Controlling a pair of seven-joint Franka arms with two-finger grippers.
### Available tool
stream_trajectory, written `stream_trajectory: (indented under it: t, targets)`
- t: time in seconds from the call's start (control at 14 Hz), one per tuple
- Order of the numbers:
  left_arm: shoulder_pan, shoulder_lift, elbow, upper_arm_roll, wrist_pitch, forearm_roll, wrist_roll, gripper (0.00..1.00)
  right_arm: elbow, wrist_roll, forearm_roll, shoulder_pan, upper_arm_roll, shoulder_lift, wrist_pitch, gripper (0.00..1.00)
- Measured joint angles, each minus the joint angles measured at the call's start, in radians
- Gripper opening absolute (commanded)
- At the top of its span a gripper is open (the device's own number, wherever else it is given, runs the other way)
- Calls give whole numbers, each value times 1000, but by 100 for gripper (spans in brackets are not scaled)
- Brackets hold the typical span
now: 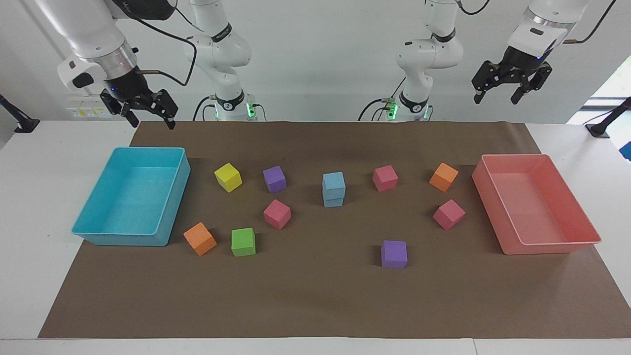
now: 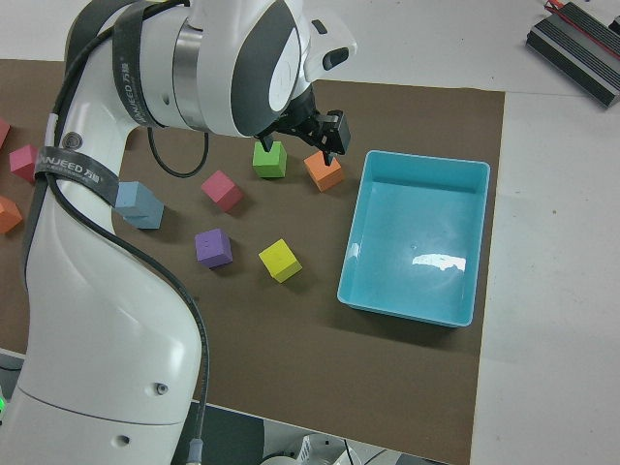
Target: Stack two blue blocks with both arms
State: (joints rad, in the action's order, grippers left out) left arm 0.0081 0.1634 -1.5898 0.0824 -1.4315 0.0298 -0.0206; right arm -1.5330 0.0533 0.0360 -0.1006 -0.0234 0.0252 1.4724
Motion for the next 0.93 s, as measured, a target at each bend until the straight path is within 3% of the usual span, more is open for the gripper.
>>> stream_trajectory:
  t: [0.93]
  targets:
    - [0, 6, 0, 0, 1, 1, 0, 100, 43, 0, -29, 3, -4, -3, -55, 100]
